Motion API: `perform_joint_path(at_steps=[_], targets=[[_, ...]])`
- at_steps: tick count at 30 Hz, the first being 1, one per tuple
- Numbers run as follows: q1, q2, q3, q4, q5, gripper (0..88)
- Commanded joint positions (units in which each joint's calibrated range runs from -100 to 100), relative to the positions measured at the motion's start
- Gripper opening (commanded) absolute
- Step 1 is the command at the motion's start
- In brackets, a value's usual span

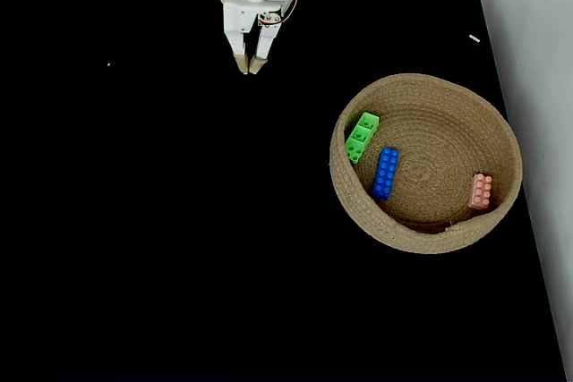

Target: Place the lego blocks in the tray

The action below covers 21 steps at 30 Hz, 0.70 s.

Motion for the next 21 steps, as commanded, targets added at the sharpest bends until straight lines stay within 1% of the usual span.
perform_joint_path(at_steps=[1, 3, 5, 21], targets=[[-0.24, -0.66, 0.8, 0.64, -0.44, 0.0], [-0.24, -0.66, 0.8, 0.64, -0.83, 0.8], [-0.24, -0.66, 0.8, 0.64, -0.68, 3.8], [-0.24, -0.66, 0.8, 0.64, -0.68, 4.0]])
